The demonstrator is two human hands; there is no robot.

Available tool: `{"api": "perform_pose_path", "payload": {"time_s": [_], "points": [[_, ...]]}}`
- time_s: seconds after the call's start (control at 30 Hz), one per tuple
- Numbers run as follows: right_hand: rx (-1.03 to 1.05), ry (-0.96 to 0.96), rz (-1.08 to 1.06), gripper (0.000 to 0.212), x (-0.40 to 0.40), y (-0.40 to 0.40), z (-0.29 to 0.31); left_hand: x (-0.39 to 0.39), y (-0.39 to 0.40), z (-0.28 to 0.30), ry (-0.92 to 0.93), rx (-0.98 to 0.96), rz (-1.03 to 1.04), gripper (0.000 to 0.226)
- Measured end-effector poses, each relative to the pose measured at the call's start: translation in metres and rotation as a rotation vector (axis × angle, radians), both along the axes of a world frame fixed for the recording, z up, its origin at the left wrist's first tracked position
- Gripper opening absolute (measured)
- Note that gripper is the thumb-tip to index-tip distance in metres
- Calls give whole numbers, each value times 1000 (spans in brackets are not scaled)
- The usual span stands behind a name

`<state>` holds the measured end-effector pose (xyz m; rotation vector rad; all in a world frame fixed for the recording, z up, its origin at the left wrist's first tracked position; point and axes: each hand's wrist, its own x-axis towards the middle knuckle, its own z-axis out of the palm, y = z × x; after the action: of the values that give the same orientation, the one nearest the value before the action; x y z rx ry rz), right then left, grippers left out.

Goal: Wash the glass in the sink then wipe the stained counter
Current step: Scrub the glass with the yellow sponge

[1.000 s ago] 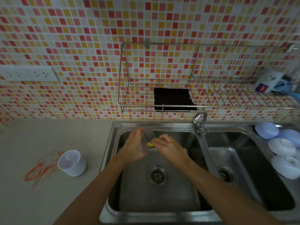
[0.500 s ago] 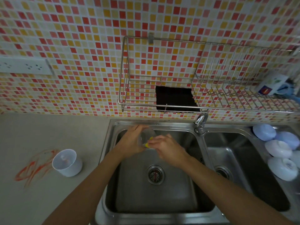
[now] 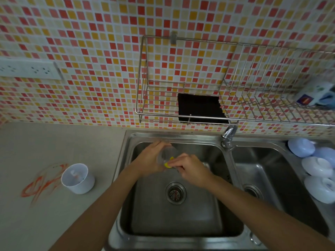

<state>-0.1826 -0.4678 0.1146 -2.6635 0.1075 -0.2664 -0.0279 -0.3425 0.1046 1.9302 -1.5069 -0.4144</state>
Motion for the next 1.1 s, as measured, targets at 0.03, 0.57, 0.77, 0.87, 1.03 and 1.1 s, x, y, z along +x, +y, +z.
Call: {"api": "perform_pose_path", "payload": {"time_s": [0.03,0.57,0.77,0.87,1.03,1.1], "points": [[-152,24,63,38,2,-8,2,-2,-2,0,1,12,-8,79],[-650,-252,103,19,3,-17,7,-5,-7,9,114,-50,139,95],[-369,-184,43,29,8,-15,5,-6,-7,4,-145,-99,275,86],[88,-75,-66,28,8,-7,15,1,-6,5,-194,-100,217,84],[55,103,13,32,6,-12,24,2,-3,8,-161,-23,104,83],[-354,117,141,37,9,-19,26,-3,-4,9,-148,19,75,85]]}}
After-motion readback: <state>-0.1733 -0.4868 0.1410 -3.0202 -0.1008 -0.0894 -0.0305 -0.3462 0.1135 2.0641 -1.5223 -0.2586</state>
